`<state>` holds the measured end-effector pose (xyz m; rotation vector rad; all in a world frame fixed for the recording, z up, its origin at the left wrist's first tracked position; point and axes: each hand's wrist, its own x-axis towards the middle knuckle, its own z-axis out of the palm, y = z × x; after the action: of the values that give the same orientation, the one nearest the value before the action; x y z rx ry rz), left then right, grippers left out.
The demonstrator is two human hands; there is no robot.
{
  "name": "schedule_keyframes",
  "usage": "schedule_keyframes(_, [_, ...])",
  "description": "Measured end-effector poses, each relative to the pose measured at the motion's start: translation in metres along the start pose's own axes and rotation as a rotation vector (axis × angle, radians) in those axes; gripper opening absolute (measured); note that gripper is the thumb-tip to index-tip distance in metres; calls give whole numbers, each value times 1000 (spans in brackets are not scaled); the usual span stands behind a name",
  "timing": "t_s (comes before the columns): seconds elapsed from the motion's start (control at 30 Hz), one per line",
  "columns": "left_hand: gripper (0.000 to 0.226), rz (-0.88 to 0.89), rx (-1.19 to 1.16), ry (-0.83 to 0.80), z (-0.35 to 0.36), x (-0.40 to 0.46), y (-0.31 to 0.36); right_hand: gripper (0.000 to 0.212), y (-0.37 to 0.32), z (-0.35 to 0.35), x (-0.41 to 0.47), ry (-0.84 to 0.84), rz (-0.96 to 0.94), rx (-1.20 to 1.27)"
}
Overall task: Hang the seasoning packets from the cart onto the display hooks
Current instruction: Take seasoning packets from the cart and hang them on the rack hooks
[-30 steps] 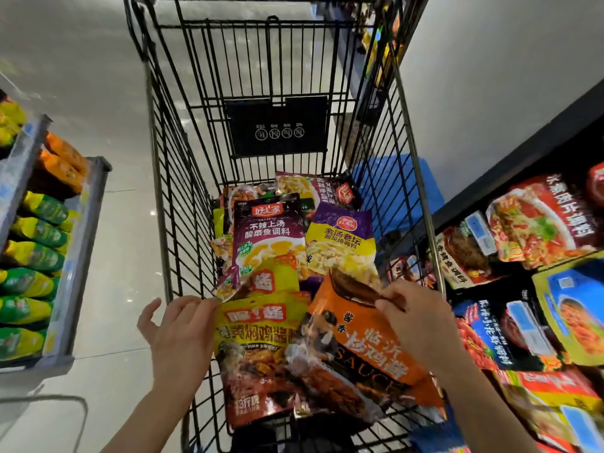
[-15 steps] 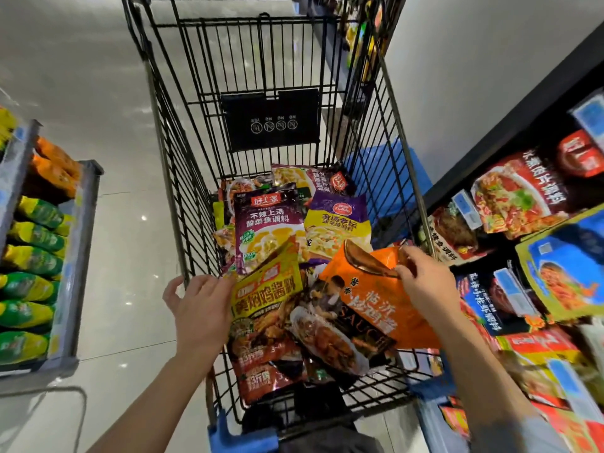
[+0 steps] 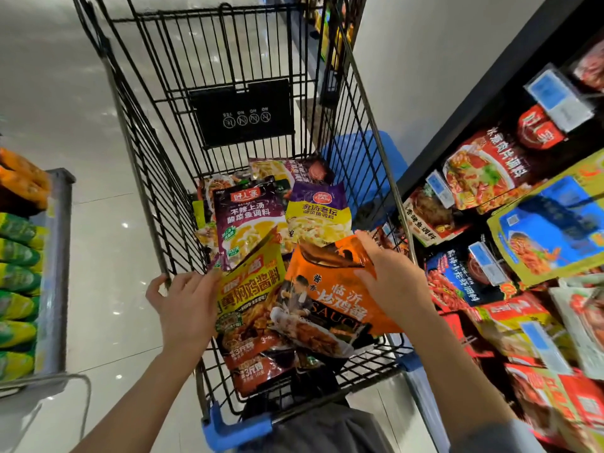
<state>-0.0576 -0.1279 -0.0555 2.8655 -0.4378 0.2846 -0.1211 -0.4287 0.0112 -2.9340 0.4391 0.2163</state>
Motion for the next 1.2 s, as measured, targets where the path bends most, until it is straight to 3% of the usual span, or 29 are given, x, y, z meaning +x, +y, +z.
schedule_keyframes(0.07, [17, 9, -7, 10, 0, 0, 0, 45, -6, 1, 1, -13, 22, -74])
schedule_keyframes(0.17, [16, 19, -13, 37, -1, 0, 1, 37, -15, 4, -6, 18, 52, -75])
schedule_keyframes(0.27, [17, 19, -25, 43, -1, 0, 1, 28, -23, 10, -19, 111, 45, 75])
schedule_keyframes(0.4, [18, 22, -23, 42, -1, 0, 0, 17, -17, 11, -42, 106, 204, 231])
schedule_keyframes(0.6, [16, 24, -37, 34, -1, -1, 0, 10, 0, 28, -79, 230, 278, 287])
schedule_keyframes(0.7, [7, 32, -61, 39, -2, -2, 0, 21, 6, 35, -93, 278, 269, 368])
schedule_keyframes(0.83, [11, 29, -61, 9, -3, -1, 1, 23, 14, 28, -91, 123, 546, 680])
schedule_keyframes(1.0, [16, 47, -59, 54, -2, -1, -1, 36, 14, 23, -86, 149, 463, 691])
schedule_keyframes(1.13, [18, 53, -61, 53, -3, -2, -1, 9, 9, 14, -72, 126, 410, 641])
schedule_keyframes(1.2, [13, 46, -63, 69, -4, -2, -1, 21, 1, 8, -66, 138, 368, 639])
